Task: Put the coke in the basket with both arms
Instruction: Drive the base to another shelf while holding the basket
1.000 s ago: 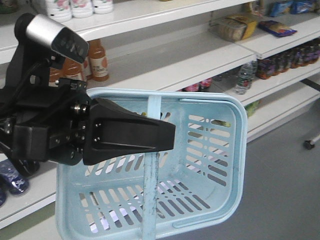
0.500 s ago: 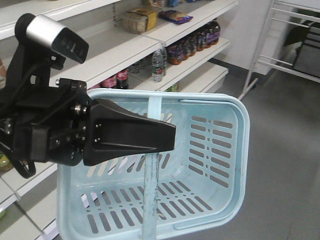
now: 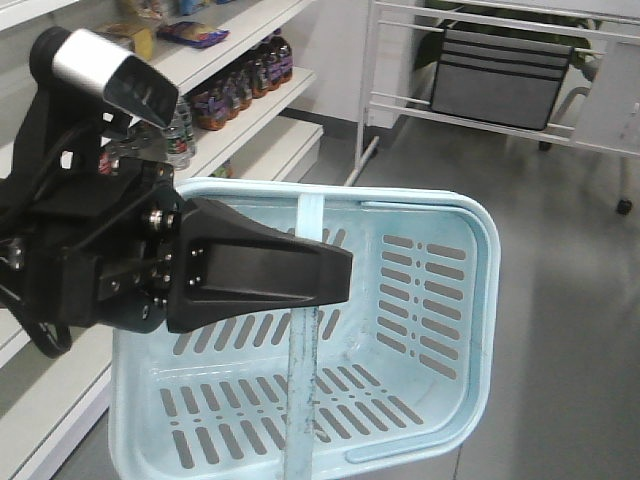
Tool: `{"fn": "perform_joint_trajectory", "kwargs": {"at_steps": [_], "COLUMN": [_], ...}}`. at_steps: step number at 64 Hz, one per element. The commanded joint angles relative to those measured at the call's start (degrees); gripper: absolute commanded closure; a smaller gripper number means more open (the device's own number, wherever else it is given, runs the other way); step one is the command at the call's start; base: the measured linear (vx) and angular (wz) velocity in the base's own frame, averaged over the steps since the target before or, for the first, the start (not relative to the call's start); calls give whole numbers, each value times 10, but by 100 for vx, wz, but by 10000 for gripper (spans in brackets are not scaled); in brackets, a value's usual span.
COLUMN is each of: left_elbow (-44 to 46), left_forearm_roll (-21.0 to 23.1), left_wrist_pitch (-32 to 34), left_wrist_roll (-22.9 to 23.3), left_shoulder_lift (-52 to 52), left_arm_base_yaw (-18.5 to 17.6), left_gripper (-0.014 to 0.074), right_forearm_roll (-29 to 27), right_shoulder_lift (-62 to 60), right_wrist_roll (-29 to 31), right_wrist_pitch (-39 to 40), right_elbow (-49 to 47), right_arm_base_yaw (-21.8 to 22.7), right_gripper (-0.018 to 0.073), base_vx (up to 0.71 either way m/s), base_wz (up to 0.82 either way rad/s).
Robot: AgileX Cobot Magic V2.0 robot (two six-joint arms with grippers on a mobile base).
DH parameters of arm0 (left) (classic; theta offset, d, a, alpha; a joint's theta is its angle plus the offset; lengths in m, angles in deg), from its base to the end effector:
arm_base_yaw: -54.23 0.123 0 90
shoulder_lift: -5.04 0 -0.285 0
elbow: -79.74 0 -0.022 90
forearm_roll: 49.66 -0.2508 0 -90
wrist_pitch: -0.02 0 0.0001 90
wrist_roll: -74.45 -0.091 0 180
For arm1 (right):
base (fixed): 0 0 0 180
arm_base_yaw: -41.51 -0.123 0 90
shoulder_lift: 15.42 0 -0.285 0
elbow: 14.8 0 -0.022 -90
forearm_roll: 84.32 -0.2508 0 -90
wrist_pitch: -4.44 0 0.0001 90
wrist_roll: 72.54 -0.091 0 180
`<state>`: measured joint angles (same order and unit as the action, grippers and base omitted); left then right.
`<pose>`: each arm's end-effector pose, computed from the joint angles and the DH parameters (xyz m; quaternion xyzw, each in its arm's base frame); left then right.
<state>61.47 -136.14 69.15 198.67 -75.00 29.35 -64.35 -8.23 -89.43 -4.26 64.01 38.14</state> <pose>0.1775 -0.1758 0.3897 0.3008 0.6379 -0.6596 0.2600 0.0567 -0.0014 0.1914 -0.0223 0.7321 -0.0159 0.6807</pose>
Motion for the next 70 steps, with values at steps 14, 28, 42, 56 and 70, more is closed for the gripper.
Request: {"fn": "perform_joint_trajectory", "kwargs": {"at_steps": [14, 28, 42, 56, 70], "left_elbow": [15, 15, 15, 15, 15], "left_forearm_roll": [56, 56, 56, 56, 56], "left_wrist_pitch": [66, 66, 66, 66, 66], "left_wrist_roll": [-3, -3, -3, -3, -3], "left_shoulder_lift": [19, 19, 19, 19, 19], "left_arm_base_yaw": [-2, -2, -2, -2, -2], "left_gripper": [603, 603, 603, 603, 603], "right_forearm_roll": [8, 8, 8, 8, 8], "right_shoulder_lift": [-8, -8, -8, -8, -8], "right_wrist_roll": [4, 4, 4, 4, 4], "right_wrist_pitch": [39, 39, 39, 39, 39], "right_elbow": [4, 4, 4, 4, 4], "right_arm_base_yaw": [4, 4, 4, 4, 4], "right_gripper": [564, 564, 564, 564, 564], "base_vx": [5, 9, 12, 16, 20], "base_wz": [-50, -43, -32, -25, -15]}}
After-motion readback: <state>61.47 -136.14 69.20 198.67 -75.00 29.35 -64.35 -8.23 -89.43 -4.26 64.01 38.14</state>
